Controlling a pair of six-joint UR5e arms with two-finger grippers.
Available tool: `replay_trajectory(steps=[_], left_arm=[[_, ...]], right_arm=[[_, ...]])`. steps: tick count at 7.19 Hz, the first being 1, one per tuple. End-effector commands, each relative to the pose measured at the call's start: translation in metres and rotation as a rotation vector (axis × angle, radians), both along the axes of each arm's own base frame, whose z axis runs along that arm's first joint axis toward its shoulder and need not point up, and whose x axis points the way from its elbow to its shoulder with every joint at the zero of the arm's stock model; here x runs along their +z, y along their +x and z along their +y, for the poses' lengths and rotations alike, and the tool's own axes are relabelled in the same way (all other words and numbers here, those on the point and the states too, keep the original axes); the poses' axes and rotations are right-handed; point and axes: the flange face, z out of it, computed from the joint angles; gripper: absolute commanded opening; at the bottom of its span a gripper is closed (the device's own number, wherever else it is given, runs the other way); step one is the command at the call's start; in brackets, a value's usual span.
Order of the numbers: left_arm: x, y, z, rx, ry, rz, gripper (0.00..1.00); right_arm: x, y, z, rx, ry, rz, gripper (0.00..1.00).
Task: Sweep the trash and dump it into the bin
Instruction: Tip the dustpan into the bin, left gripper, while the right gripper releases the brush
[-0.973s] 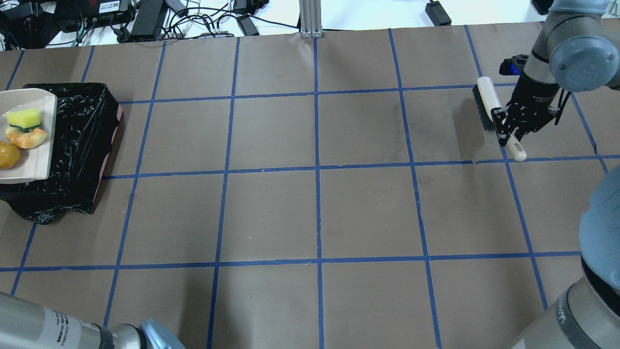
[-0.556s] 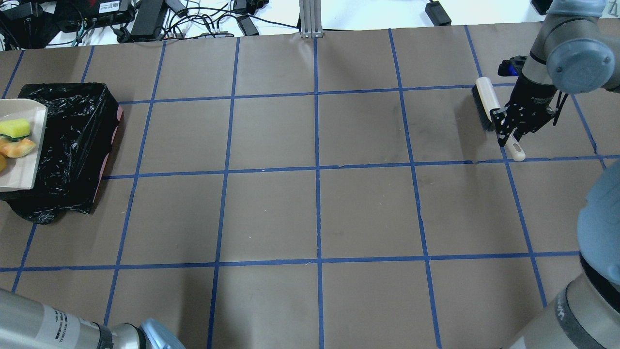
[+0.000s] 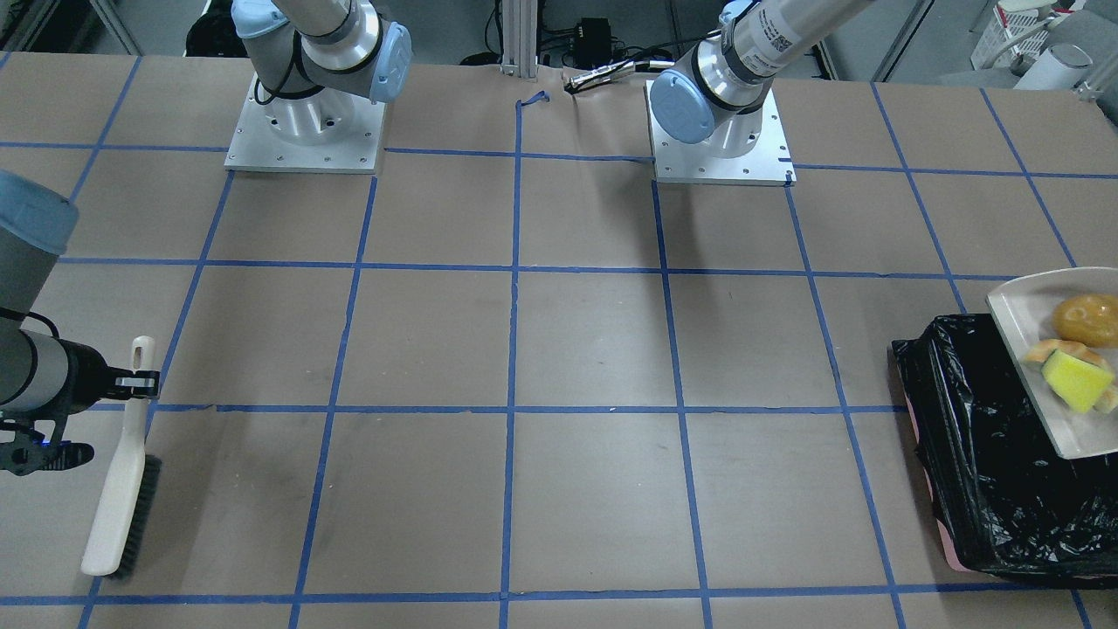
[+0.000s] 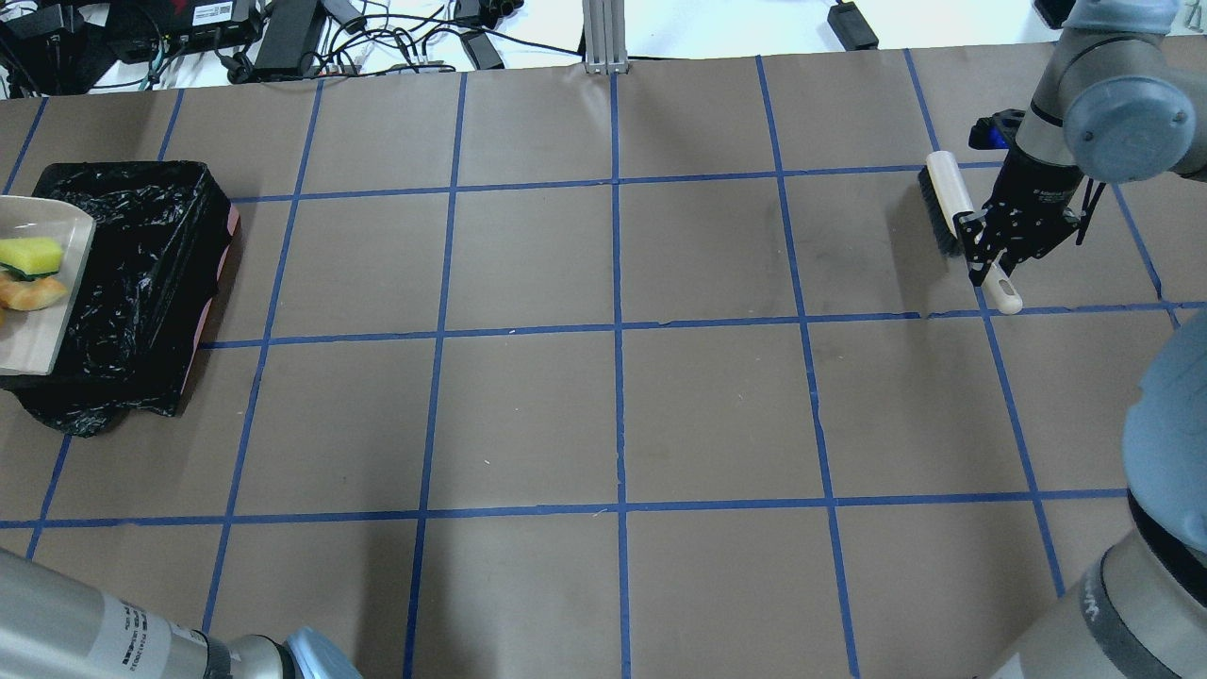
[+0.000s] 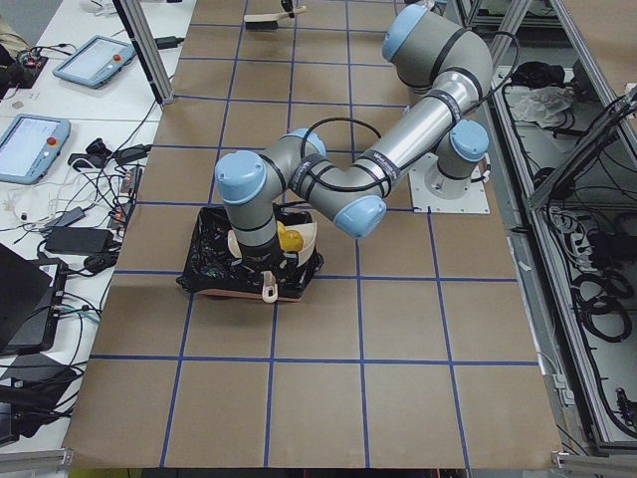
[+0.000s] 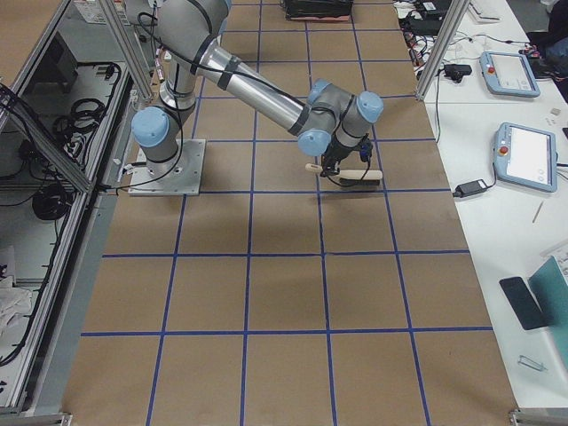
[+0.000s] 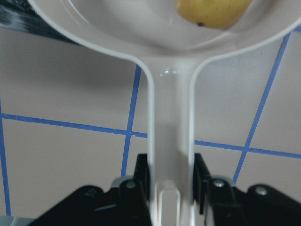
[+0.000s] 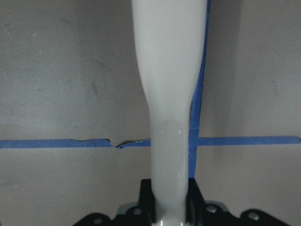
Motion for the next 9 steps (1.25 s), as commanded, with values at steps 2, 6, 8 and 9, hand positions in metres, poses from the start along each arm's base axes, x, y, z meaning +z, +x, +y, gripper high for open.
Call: replay_trajectory(steps=[2, 6, 8, 9], left_arm=[[-0.002, -0.027, -0.02, -0.052, 0.057, -0.072, 0.25], [0.004, -0.039, -0.033, -0.188, 0.092, -0.152, 0.25], [0.002, -0.041, -0.035, -0.261, 0.102, -0.182, 0.25], [0.002, -0.05, -0.04, -0.289, 0.106, -0.186, 0.25]], right_arm=[[0.0, 0.0, 0.0, 0.001, 0.0, 0.0, 0.55], [0.005, 0.0, -0.001, 0.001, -0.017, 0.001, 0.85], [0.033, 0.0, -0.002, -0.001, -0.076, 0.018, 0.99], [0.071, 0.005, 0.004, -0.003, -0.139, 0.028, 0.99]])
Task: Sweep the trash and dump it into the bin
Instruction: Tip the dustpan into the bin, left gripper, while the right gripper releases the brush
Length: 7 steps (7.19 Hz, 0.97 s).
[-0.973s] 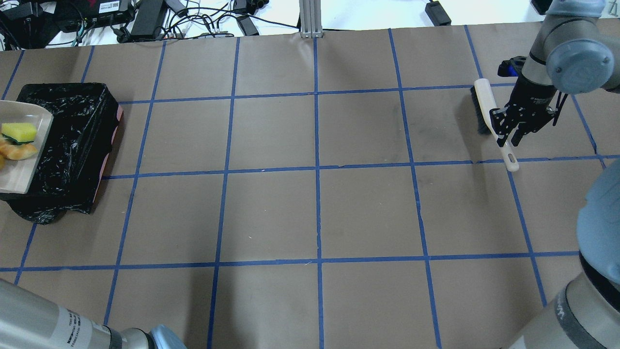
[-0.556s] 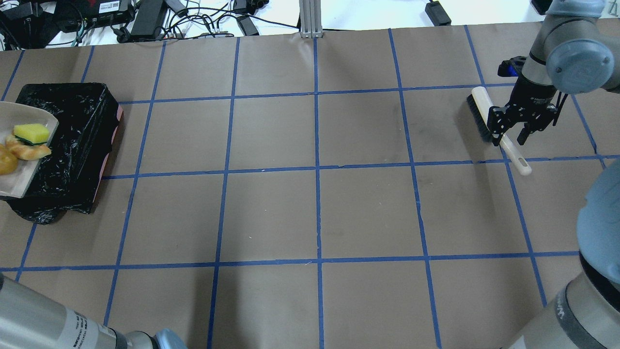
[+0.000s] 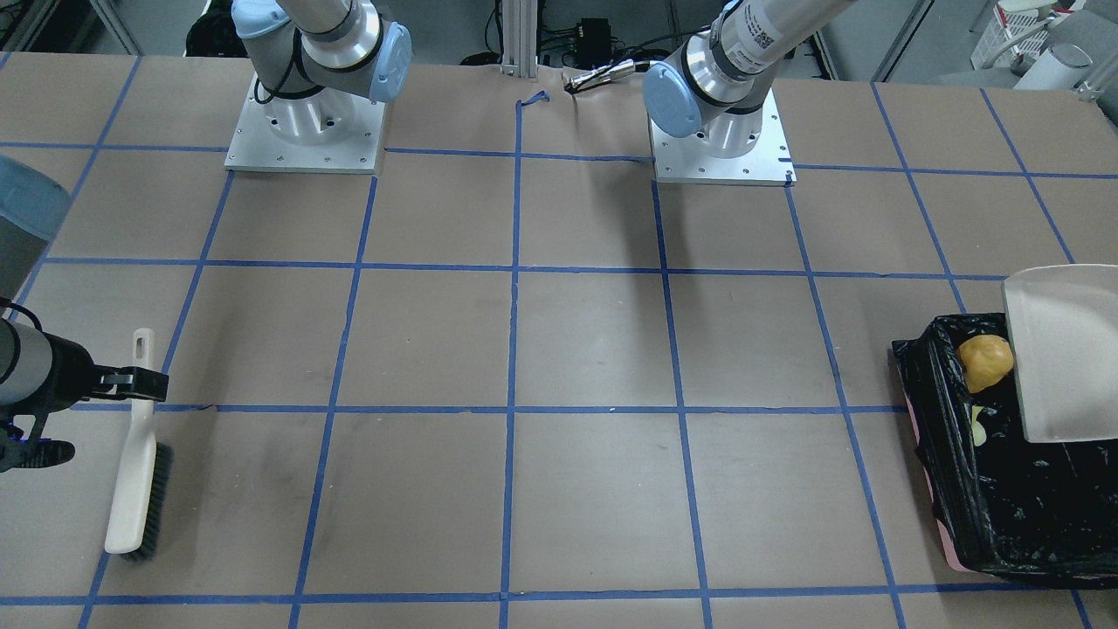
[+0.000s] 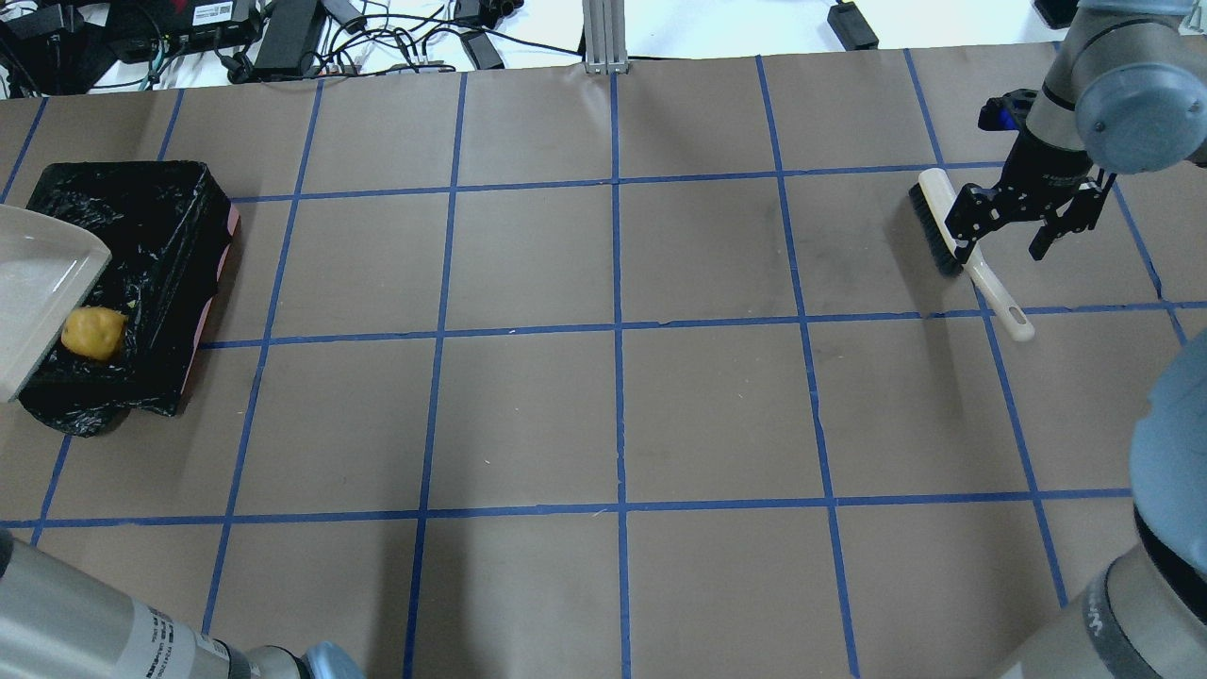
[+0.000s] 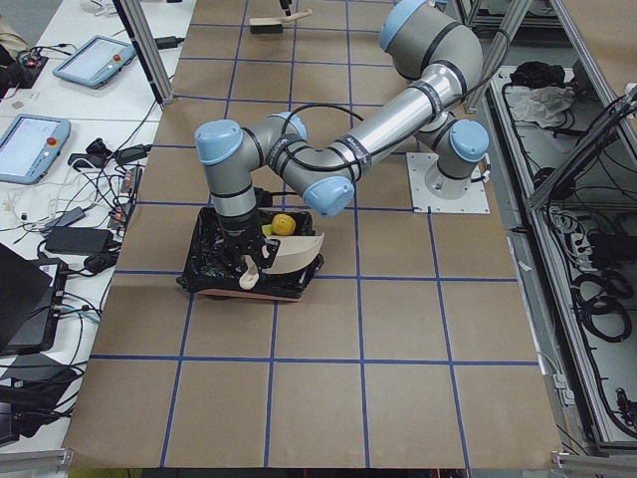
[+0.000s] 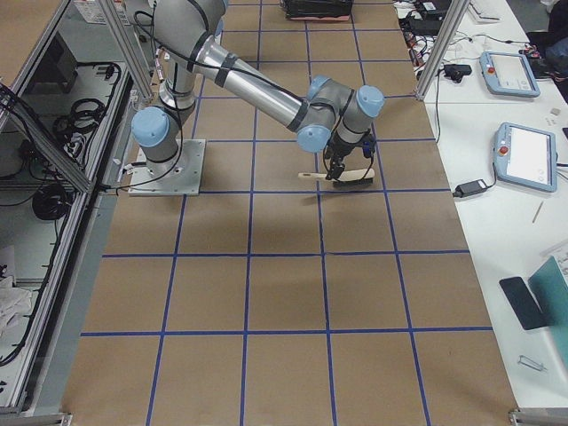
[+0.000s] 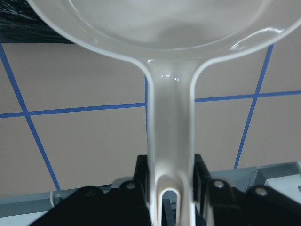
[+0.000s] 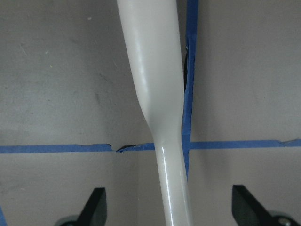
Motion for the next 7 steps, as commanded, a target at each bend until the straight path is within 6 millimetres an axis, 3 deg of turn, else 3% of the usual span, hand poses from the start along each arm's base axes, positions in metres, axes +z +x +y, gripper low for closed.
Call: replay_trajectory(steps=[1, 2, 4, 6, 7], left_arm=[[0.004, -0.011, -0.007, -0.066, 0.019, -0.025, 0.25], [0.008, -0.012, -0.007, -0.072, 0.01, -0.03, 0.24], [0.017, -0.018, -0.006, -0.09, -0.077, 0.056, 0.23], [0.02, -0.056, -0.008, -0.12, -0.131, 0.289, 0.22], [0.021, -0.083, -0.014, -0.076, -0.134, 0.346, 0.22]], right_arm=[[0.079, 0.009, 0.02, 0.0, -0.117, 0.034, 1.0], [0.112, 0.02, 0.038, -0.007, -0.142, 0.001, 1.0], [0.131, 0.031, 0.044, -0.021, -0.189, -0.065, 1.0], [0.175, 0.06, 0.07, -0.032, -0.23, -0.035, 1.0], [0.183, 0.077, 0.075, 0.007, -0.23, 0.005, 1.0]])
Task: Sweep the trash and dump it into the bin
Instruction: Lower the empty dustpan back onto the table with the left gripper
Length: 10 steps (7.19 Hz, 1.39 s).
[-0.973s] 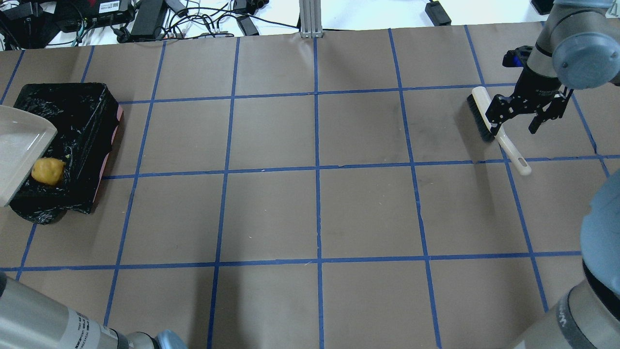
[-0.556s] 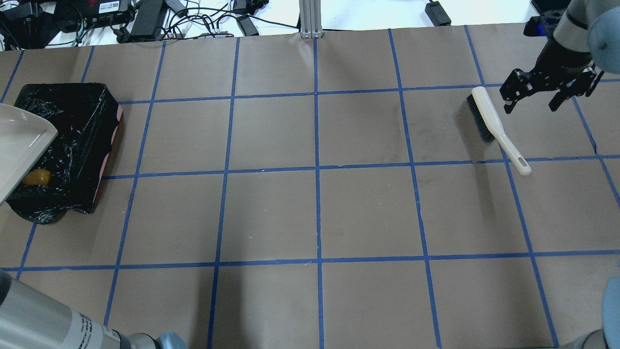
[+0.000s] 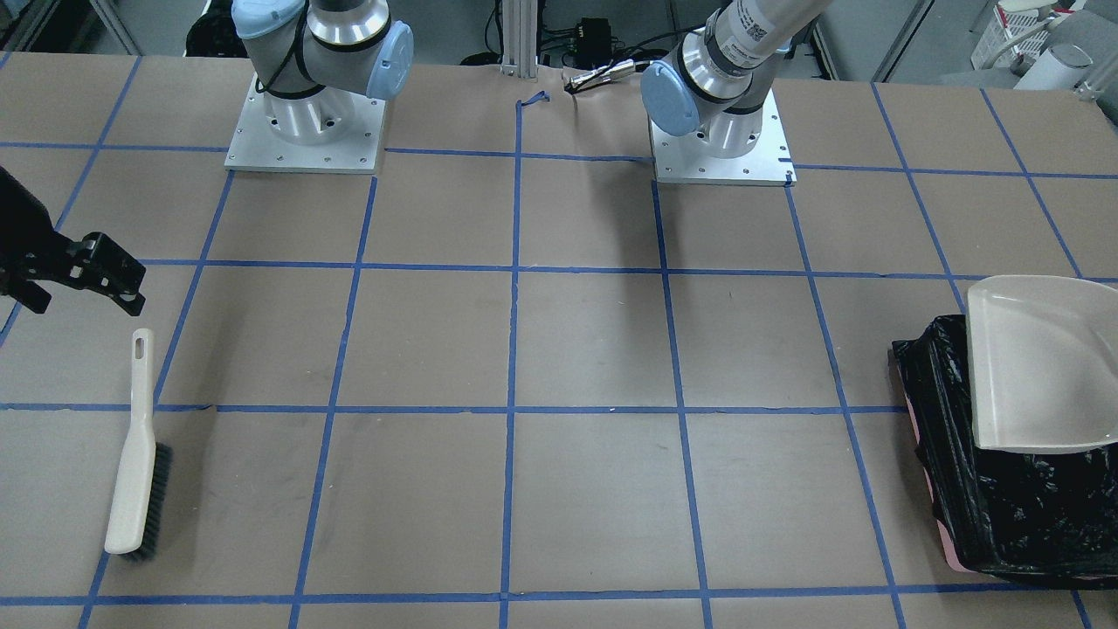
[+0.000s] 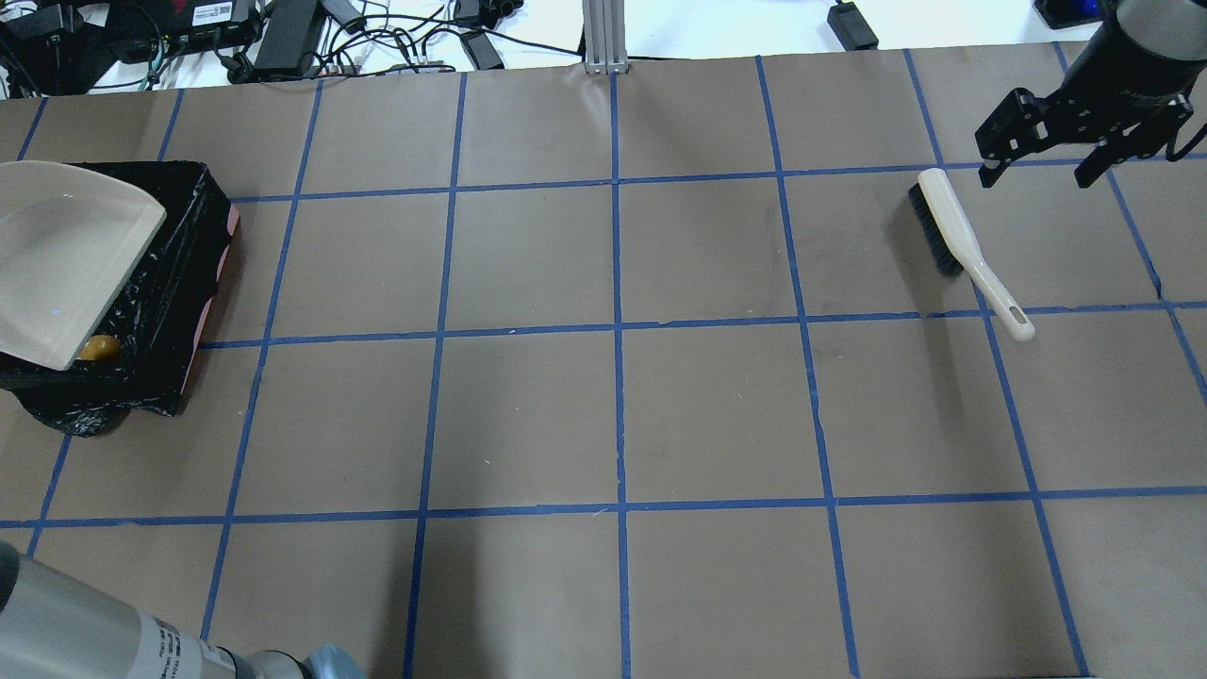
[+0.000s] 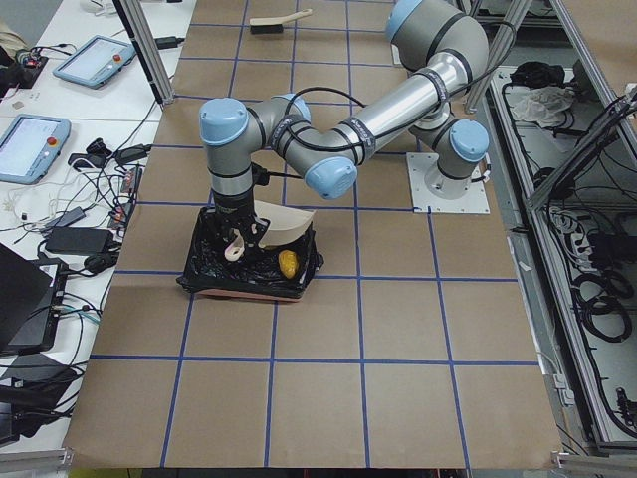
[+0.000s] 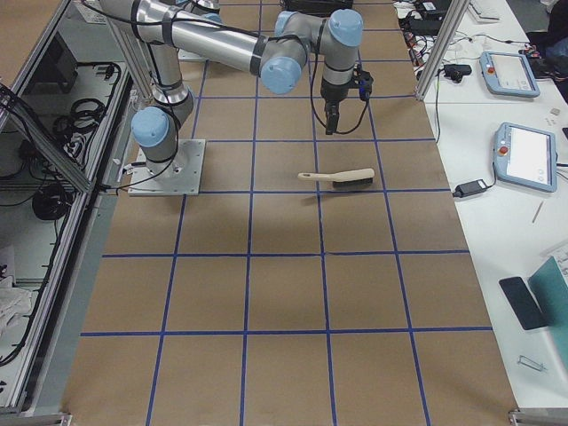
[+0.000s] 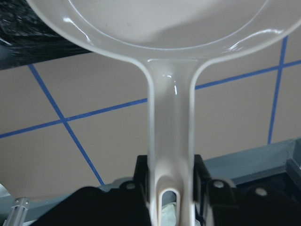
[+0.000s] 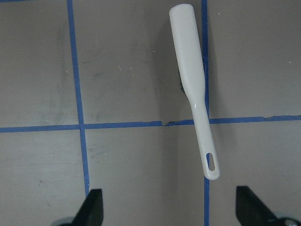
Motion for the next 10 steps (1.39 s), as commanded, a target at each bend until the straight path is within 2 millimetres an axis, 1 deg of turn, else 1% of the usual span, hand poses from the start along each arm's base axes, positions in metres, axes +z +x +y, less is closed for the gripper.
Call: replay_trajectory(steps=[1, 2, 3, 4, 5, 6, 7, 8, 9, 10], left_arm=[[0.002, -0.068, -0.019, 0.056, -0.003, 0.124, 0.22], [-0.003, -0.119, -0.04, 0.062, -0.001, 0.135, 0.22], [-0.015, -0.172, -0.06, 0.071, 0.007, 0.149, 0.22], [-0.028, -0.224, -0.074, 0.127, 0.016, 0.16, 0.22], [-0.057, -0.258, -0.08, 0.152, 0.042, 0.168, 0.23], [-0.097, -0.269, -0.092, 0.163, -0.005, 0.198, 0.23], [-0.139, -0.28, -0.098, 0.19, -0.001, 0.25, 0.25], [-0.154, -0.29, -0.104, 0.176, 0.007, 0.24, 0.26], [-0.168, -0.292, -0.102, 0.2, 0.03, 0.244, 0.29], [-0.173, -0.301, -0.103, 0.221, 0.036, 0.243, 0.29]], right_arm=[[0.017, 0.054, 0.013, 0.086, -0.007, 0.071, 1.0], [0.018, 0.098, 0.016, 0.125, -0.013, 0.098, 1.0], [0.013, 0.118, 0.016, 0.103, -0.011, 0.079, 1.0], [0.011, 0.118, 0.016, 0.112, -0.008, 0.077, 1.0], [0.012, 0.122, 0.018, 0.106, -0.01, 0.077, 1.0], [0.015, 0.124, 0.022, 0.121, -0.004, 0.075, 1.0], [0.018, 0.133, 0.024, 0.135, -0.014, 0.027, 1.0], [0.019, 0.138, 0.025, 0.137, -0.02, -0.011, 1.0], [0.02, 0.139, 0.028, 0.139, -0.021, -0.009, 1.0], [0.018, 0.139, 0.028, 0.139, -0.017, -0.01, 1.0]])
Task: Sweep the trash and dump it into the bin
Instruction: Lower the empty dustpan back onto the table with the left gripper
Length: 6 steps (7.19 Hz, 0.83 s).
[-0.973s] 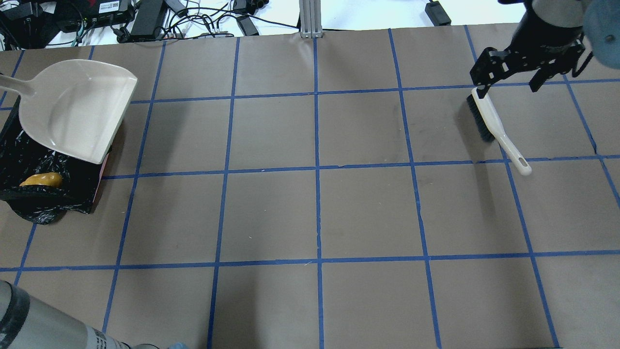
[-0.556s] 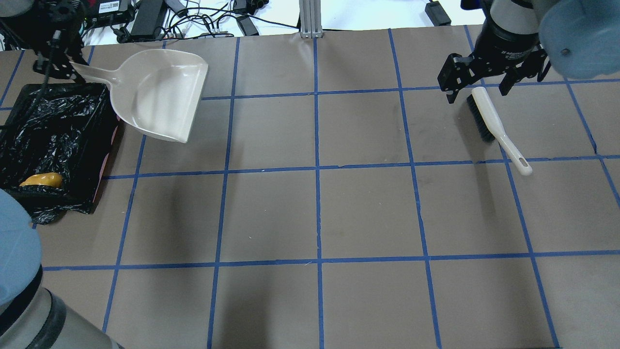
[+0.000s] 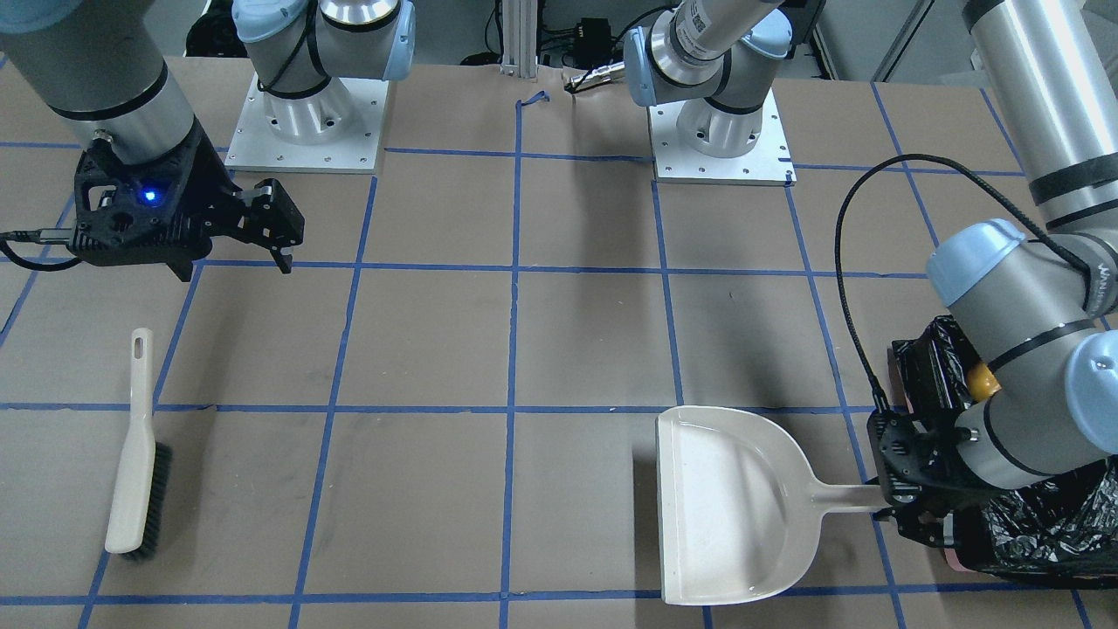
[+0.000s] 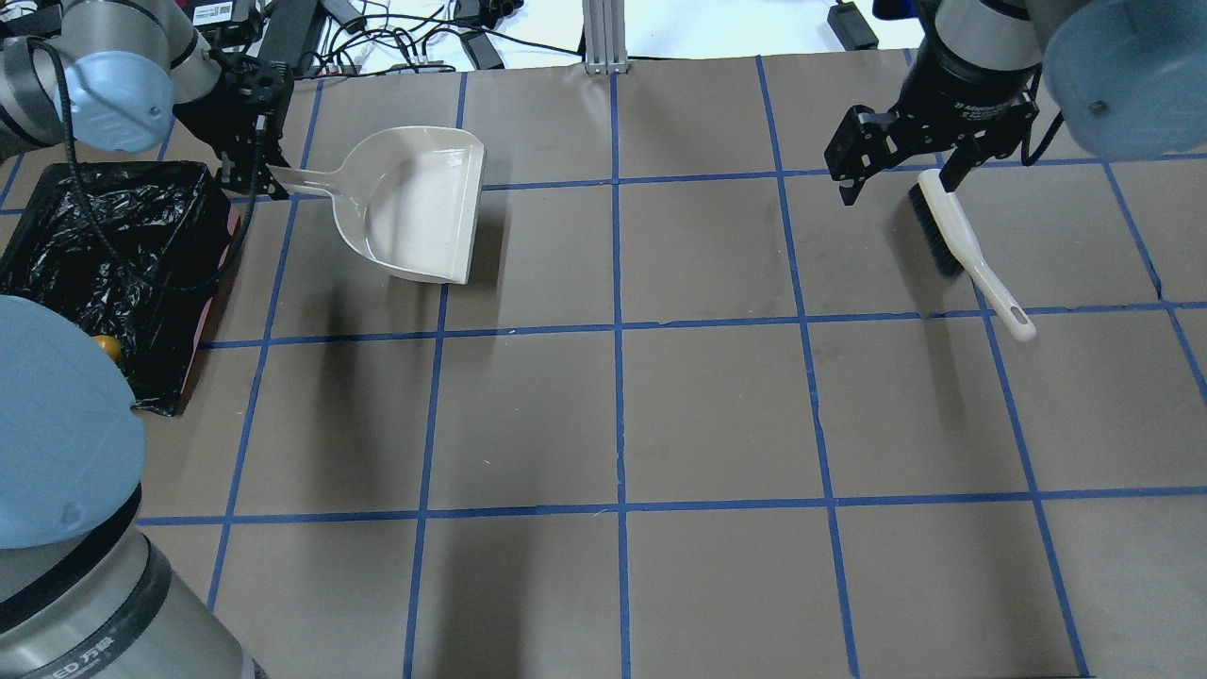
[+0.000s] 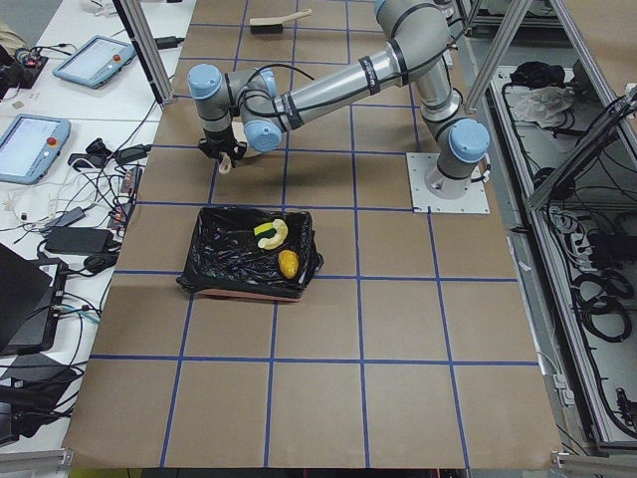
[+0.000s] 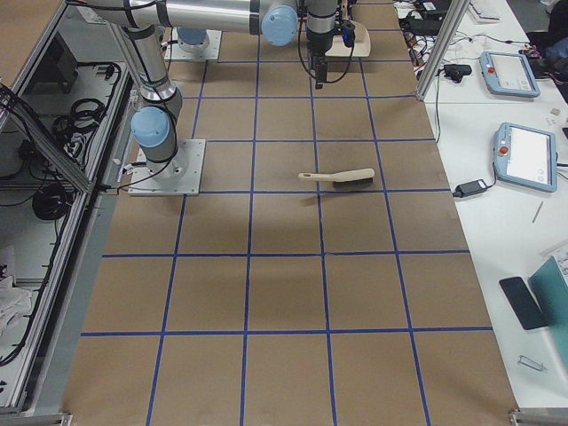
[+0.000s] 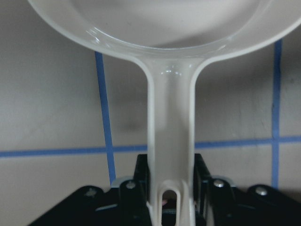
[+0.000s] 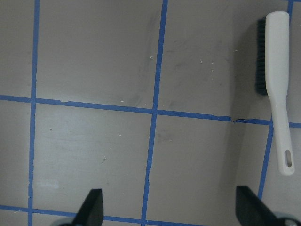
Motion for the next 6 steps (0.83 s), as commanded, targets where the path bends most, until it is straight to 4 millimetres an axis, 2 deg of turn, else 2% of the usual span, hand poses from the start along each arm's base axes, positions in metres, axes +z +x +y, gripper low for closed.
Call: replay_trajectory(steps=[1, 2, 4, 5, 6], left_arm=[[-0.013, -0.012, -0.001, 0.015, 0.024, -0.031, 0.34], [-0.018, -0.013, -0.001, 0.013, 0.032, -0.036, 0.35], [-0.024, -0.017, -0.002, 0.001, 0.04, -0.041, 0.45], [-0.027, -0.017, -0.002, 0.001, 0.046, -0.039, 0.59], [-0.029, -0.019, -0.003, -0.001, 0.048, -0.04, 0.79]], right_arm=[[-0.001, 0.0, 0.001, 0.0, 0.002, -0.006, 1.0], [-0.003, 0.0, 0.002, -0.002, 0.013, -0.005, 1.0], [-0.004, -0.001, 0.003, -0.002, 0.028, 0.008, 1.0], [-0.004, -0.001, 0.003, -0.002, 0.029, 0.008, 1.0], [-0.004, -0.001, 0.003, -0.002, 0.029, 0.007, 1.0]])
